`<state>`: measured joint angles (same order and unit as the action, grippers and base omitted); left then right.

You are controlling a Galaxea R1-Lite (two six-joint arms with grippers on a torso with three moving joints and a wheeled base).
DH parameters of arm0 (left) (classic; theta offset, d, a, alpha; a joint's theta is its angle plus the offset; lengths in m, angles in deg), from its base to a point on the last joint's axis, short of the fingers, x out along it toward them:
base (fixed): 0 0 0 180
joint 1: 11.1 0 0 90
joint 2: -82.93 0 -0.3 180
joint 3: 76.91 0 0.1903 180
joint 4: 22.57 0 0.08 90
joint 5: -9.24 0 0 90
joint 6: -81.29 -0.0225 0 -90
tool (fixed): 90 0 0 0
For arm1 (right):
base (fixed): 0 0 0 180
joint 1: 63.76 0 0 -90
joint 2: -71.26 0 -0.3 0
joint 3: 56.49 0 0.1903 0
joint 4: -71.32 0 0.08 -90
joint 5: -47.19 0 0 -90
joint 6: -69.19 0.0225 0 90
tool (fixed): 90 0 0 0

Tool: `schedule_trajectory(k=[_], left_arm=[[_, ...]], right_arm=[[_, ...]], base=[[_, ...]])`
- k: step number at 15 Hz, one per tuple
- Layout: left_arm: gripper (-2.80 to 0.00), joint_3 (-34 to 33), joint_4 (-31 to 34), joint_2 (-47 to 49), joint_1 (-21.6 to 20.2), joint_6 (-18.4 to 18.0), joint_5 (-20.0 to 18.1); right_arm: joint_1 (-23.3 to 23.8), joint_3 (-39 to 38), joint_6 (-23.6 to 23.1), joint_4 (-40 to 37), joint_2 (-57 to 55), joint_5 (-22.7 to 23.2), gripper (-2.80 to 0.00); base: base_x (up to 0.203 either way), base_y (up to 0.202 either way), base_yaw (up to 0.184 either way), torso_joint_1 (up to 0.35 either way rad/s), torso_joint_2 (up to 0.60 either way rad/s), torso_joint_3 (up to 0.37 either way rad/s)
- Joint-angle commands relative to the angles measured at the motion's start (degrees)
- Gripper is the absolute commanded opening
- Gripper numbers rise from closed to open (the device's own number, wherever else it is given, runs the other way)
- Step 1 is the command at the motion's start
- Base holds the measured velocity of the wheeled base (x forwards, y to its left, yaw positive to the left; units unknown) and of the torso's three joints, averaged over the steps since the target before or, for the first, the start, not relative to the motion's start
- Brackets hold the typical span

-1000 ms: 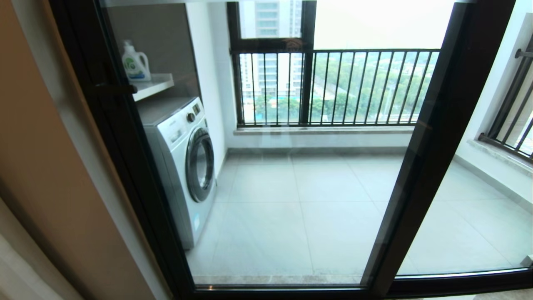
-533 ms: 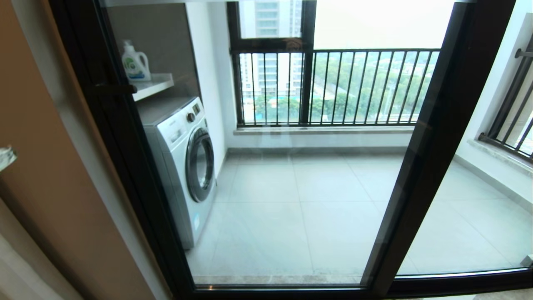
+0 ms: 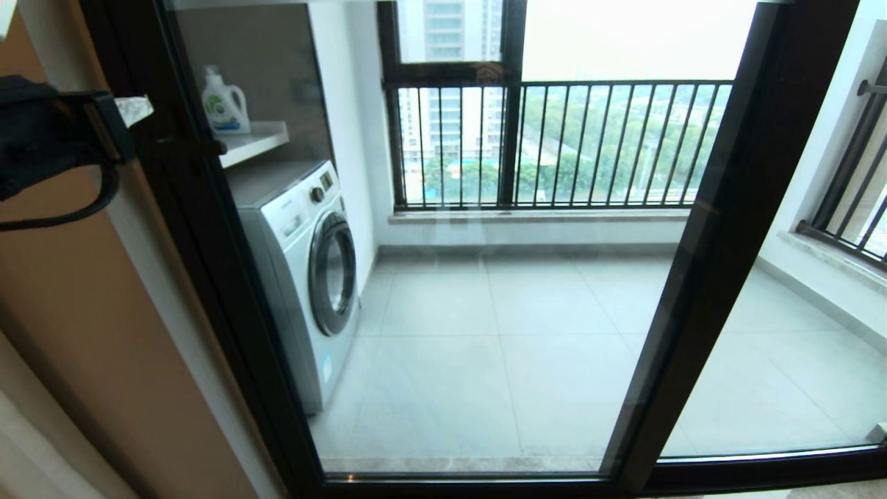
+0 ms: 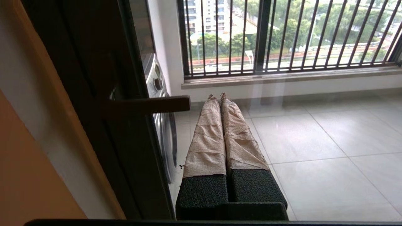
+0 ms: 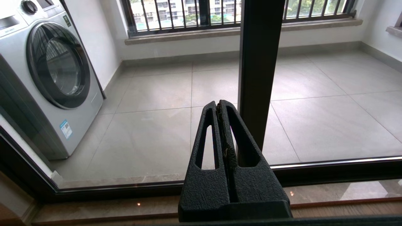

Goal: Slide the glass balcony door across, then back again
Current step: Open the slid door

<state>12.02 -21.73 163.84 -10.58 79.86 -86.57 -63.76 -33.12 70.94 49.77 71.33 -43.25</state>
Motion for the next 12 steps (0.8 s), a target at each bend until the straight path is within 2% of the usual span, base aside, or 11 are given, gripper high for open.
schedule_trajectory(k=[1, 8, 12], left_arm=[[-2.8, 6.11, -0.21, 8.97, -0.13, -0.18, 0.1], [-2.8, 17.04, -0.33, 20.84, -2.82, -0.38, 0.19], [-2.8, 19.97, -0.29, 23.19, -4.19, -0.73, 0.19]], right_arm=[[0.0, -0.7, 0.0, 0.03, -0.07, 0.0, -2.8], [0.0, -0.7, 0.0, 0.03, 0.01, 0.0, -2.8], [0.0, -0.7, 0.0, 0.03, 0.01, 0.0, -2.8]], base=[[0.0, 0.0, 0.0, 0.0, 0.0, 0.0], [0.0, 0.0, 0.0, 0.0, 0.0, 0.0], [0.0, 0.0, 0.0, 0.0, 0.0, 0.0]])
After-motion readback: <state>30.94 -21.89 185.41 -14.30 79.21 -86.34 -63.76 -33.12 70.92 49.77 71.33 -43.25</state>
